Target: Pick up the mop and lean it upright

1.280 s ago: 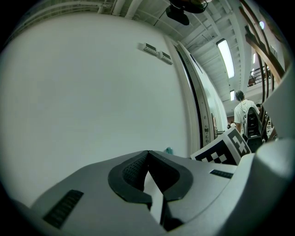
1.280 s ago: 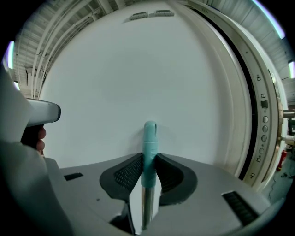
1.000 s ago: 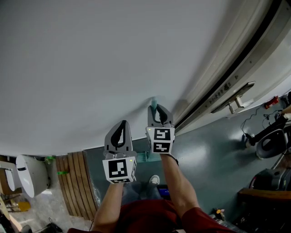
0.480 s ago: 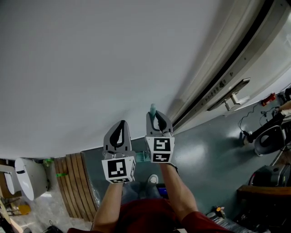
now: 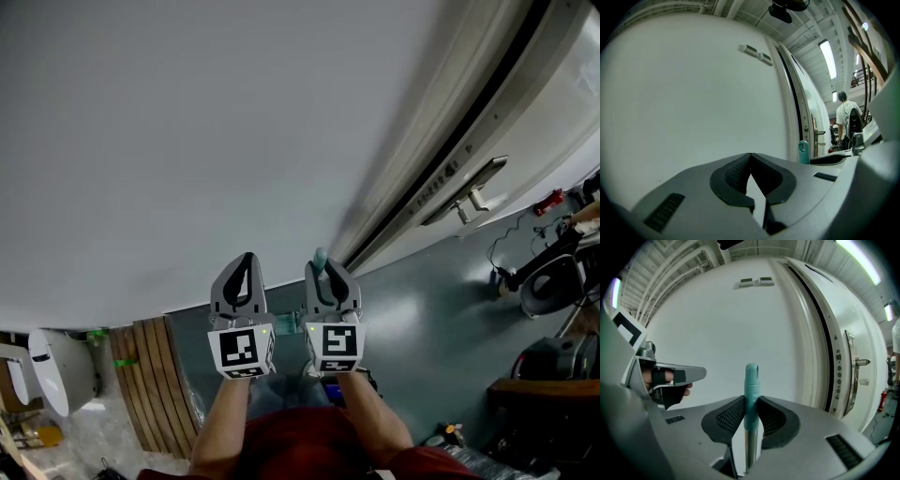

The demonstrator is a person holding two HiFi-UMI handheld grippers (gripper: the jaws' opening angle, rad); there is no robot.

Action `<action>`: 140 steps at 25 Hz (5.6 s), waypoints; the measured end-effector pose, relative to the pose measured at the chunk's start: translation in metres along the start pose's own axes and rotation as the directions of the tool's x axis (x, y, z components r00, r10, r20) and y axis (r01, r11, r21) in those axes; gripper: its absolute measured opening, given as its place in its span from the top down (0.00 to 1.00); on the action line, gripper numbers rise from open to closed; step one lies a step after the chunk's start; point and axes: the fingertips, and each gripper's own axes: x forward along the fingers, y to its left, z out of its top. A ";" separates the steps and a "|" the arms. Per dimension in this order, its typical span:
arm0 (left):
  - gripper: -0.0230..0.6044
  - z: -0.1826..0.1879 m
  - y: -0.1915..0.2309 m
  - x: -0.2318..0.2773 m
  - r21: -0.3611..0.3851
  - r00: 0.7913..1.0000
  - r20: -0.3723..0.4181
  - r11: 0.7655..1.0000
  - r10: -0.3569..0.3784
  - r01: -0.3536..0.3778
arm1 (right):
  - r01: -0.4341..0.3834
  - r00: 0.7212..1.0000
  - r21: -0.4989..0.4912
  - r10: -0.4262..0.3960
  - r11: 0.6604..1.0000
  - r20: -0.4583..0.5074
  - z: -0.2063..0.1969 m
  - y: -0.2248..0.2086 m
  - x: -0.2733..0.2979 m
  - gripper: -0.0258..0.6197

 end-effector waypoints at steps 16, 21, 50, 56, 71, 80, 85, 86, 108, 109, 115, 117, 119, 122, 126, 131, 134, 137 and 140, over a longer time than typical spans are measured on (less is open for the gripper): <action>0.94 0.004 -0.002 -0.001 0.008 1.000 0.006 1.000 -0.010 0.010 | -0.008 1.000 -0.004 0.007 1.000 -0.008 -0.002 -0.001 -0.016 0.80; 0.94 0.006 0.002 -0.006 0.007 1.000 0.008 1.000 -0.004 0.004 | -0.002 1.000 0.002 0.002 1.000 0.004 0.006 0.000 -0.025 0.80; 0.94 0.089 -0.005 -0.024 -0.011 0.991 0.131 1.000 -0.020 0.022 | 0.030 0.955 -0.030 -0.020 0.999 0.296 0.179 -0.031 -0.092 0.80; 0.94 0.088 -0.008 -0.026 -0.001 0.991 0.130 1.000 -0.026 0.027 | 0.033 0.953 -0.028 -0.023 0.999 0.302 0.193 -0.036 -0.097 0.80; 0.94 0.097 -0.013 -0.031 0.025 0.989 0.142 0.999 -0.040 0.037 | 0.038 0.959 -0.026 -0.030 0.999 0.283 0.184 -0.035 -0.092 0.80; 0.94 0.103 -0.014 -0.030 0.024 0.989 0.144 1.000 -0.023 0.020 | 0.040 0.957 -0.025 -0.031 0.999 0.287 0.184 -0.039 -0.093 0.80; 0.94 0.102 -0.012 -0.032 0.042 0.990 0.137 0.999 -0.023 0.017 | 0.039 0.959 -0.029 -0.029 0.999 0.283 0.183 -0.037 -0.093 0.80; 0.94 0.102 -0.012 -0.032 0.041 0.990 0.136 0.999 -0.022 0.016 | 0.039 0.959 -0.030 -0.029 0.999 0.283 0.183 -0.036 -0.093 0.80; 0.94 0.101 -0.022 -0.033 0.056 0.988 0.150 0.998 -0.049 0.041 | 0.023 0.978 -0.018 -0.019 1.000 0.210 0.126 -0.038 -0.074 0.80; 0.94 0.100 -0.023 -0.033 0.056 0.988 0.149 0.998 -0.048 0.040 | 0.022 0.979 -0.018 -0.018 1.000 0.201 0.121 -0.038 -0.072 0.80; 0.94 0.099 -0.023 -0.037 0.062 0.988 0.147 0.997 -0.048 0.039 | 0.017 0.990 -0.020 -0.014 1.000 0.142 0.088 -0.033 -0.065 0.80; 0.94 0.098 -0.021 -0.038 0.055 0.989 0.144 0.998 -0.045 0.038 | 0.015 0.992 -0.022 -0.012 1.000 0.127 0.080 -0.030 -0.064 0.80; 0.94 0.097 -0.021 -0.038 0.065 0.989 0.143 0.997 -0.045 0.036 | 0.014 0.994 -0.026 -0.011 1.000 0.112 0.071 -0.029 -0.061 0.80; 0.94 0.096 -0.022 -0.037 0.066 0.989 0.141 0.997 -0.046 0.037 | 0.024 0.996 -0.018 -0.022 1.000 0.090 0.057 -0.032 -0.056 0.80; 0.94 0.096 -0.022 -0.036 0.067 0.989 0.140 0.997 -0.045 0.036 | 0.032 0.998 -0.017 -0.031 0.999 0.051 0.037 -0.034 -0.050 0.80; 0.94 0.094 -0.021 -0.036 0.073 0.990 0.135 0.997 -0.044 0.034 | 0.033 0.999 -0.005 -0.033 0.999 -0.002 0.015 -0.030 -0.046 0.80; 0.94 0.092 -0.021 -0.036 0.075 0.990 0.132 0.997 -0.043 0.033 | 0.036 0.999 -0.001 -0.036 0.999 -0.024 0.002 -0.031 -0.045 0.80; 0.94 0.090 -0.020 -0.035 0.065 0.991 0.129 0.997 -0.042 0.034 | 0.036 0.999 0.001 -0.036 0.999 -0.020 -0.002 -0.031 -0.042 0.80; 0.94 0.086 -0.020 -0.033 0.057 0.992 0.123 0.998 -0.041 0.034 | 0.028 0.999 -0.008 -0.028 1.000 -0.016 -0.002 -0.029 -0.037 0.80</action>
